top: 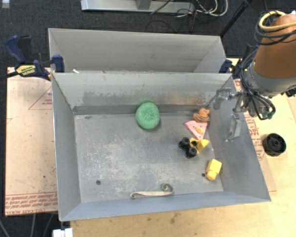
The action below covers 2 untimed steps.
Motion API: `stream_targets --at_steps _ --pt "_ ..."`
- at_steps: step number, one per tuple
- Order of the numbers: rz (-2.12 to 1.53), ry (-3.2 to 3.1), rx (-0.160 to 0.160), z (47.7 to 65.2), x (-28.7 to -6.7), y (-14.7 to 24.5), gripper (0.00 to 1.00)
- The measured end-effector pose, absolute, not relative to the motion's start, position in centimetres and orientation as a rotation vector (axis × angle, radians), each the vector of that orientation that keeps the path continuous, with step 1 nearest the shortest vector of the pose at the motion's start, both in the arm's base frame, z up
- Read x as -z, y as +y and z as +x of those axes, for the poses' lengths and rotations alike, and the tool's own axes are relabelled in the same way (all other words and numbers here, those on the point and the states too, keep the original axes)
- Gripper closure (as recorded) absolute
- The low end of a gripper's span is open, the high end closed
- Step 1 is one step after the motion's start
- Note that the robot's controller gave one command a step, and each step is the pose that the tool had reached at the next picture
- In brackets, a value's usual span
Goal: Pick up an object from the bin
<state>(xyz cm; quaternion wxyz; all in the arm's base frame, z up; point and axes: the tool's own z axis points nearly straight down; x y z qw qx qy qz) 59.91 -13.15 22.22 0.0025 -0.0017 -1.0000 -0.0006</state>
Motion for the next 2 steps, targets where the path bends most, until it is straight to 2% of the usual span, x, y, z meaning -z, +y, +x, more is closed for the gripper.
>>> stream_targets --at_steps 1,2 --pt "0.000 -3.144 -0.001 60.0 -22.7 -13.1 0.00" --pt "0.245 -3.137 -0.001 60.2 -18.0 -12.5 0.00"
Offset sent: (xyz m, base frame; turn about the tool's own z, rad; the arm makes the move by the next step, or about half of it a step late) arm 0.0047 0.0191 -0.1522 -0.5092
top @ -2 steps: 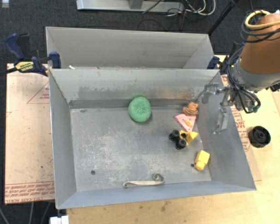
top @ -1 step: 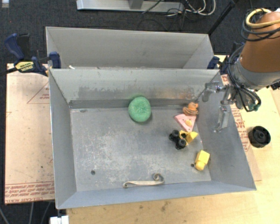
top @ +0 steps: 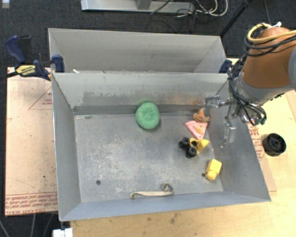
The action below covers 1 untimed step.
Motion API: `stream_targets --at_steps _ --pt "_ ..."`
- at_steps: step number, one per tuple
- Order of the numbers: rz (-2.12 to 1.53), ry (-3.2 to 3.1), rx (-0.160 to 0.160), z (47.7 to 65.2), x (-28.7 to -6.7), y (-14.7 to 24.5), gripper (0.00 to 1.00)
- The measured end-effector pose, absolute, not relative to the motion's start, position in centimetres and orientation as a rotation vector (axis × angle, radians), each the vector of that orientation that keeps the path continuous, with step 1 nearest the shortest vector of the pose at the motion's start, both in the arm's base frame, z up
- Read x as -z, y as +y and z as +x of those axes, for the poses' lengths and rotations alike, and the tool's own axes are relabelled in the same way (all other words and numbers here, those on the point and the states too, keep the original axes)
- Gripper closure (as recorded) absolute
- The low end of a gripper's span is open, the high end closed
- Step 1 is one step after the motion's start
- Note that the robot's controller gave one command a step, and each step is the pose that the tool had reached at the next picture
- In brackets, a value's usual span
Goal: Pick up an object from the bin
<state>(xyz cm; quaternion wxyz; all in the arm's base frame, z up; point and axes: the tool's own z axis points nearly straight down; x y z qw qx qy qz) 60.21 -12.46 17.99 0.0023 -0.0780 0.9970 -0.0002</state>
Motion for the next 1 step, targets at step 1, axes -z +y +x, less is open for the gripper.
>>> stream_targets --at_steps 1 --pt "-0.774 3.043 -0.001 60.35 -15.83 -10.82 0.00"
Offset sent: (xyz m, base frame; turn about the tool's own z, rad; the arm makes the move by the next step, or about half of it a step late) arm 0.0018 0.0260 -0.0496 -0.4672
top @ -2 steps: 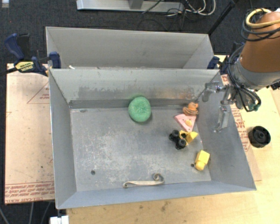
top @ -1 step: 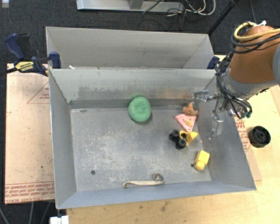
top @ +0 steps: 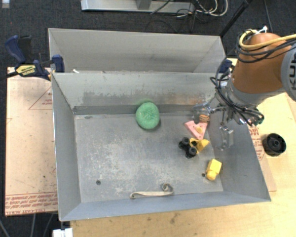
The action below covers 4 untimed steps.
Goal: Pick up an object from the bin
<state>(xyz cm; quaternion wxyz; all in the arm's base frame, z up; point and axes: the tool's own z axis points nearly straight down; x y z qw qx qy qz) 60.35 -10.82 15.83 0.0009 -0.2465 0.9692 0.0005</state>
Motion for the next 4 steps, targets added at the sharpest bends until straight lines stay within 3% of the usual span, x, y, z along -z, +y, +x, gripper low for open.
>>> stream_targets --at_steps 1,2,3,4 --pt "-0.960 2.991 -0.003 60.4 -12.9 -9.8 0.00" --pt "-1.271 2.868 0.001 61.2 -8.2 -9.6 0.00" --pt "-1.321 2.846 0.000 61.1 -7.1 -9.8 1.00" --pt "-1.321 2.846 0.000 61.1 -7.1 -9.8 1.00"
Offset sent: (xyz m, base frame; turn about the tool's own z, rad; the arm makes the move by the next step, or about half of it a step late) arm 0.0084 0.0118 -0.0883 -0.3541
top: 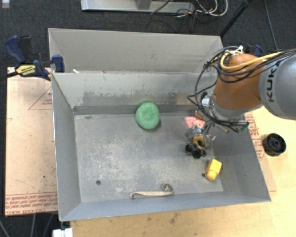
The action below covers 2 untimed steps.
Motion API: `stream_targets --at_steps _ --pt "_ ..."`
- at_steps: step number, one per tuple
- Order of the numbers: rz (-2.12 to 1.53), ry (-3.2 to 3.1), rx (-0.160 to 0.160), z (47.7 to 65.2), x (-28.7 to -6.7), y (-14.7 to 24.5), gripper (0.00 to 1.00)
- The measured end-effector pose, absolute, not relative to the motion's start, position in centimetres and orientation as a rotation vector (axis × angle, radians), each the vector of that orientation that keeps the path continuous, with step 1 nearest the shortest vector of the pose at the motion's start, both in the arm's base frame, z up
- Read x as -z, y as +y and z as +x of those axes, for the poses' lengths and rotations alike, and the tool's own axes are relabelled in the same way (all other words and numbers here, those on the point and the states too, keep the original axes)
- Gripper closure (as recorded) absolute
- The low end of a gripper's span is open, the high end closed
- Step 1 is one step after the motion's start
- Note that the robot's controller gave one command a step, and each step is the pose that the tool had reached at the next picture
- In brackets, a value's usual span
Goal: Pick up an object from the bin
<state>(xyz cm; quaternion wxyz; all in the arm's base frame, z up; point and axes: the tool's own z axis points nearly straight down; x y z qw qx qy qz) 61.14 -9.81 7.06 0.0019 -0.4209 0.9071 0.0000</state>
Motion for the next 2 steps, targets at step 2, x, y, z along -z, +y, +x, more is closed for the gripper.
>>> stream_targets --at_steps 2 --pt "-1.323 2.851 -0.006 61.0 -9.0 -9.7 1.00"
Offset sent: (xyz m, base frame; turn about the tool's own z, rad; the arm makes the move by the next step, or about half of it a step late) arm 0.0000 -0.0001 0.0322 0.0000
